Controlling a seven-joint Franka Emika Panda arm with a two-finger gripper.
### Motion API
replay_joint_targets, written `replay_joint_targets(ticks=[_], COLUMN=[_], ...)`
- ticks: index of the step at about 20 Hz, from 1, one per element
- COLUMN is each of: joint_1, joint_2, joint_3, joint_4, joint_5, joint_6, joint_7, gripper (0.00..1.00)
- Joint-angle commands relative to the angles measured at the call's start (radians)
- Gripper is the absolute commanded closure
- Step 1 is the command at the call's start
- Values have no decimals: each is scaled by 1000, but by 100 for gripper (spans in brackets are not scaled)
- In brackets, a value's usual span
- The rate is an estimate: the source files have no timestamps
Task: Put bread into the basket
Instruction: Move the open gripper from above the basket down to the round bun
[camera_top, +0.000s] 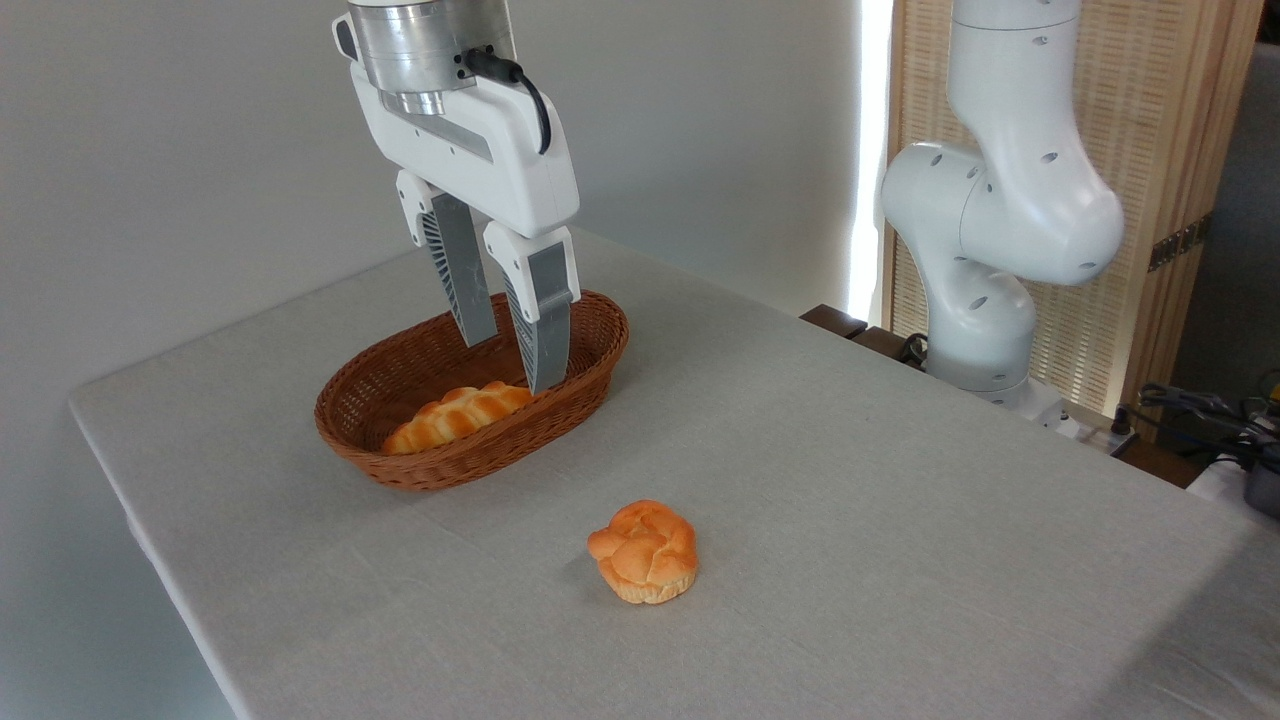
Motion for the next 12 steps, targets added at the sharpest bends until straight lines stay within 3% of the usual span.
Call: replay_joint_targets(ticks=[1,6,10,12], joint_1=[-6,-3,-3,-1], joint_2=[2,-16,-93,-157], joint_3=[3,6,-3,-6], joint_4=[17,-10,-157,-273], joint_5=[-4,-5,4,9], joint_6=[-27,-30,-2,80], joint_7=[10,12,30,55], gripper=[0,0,0,0])
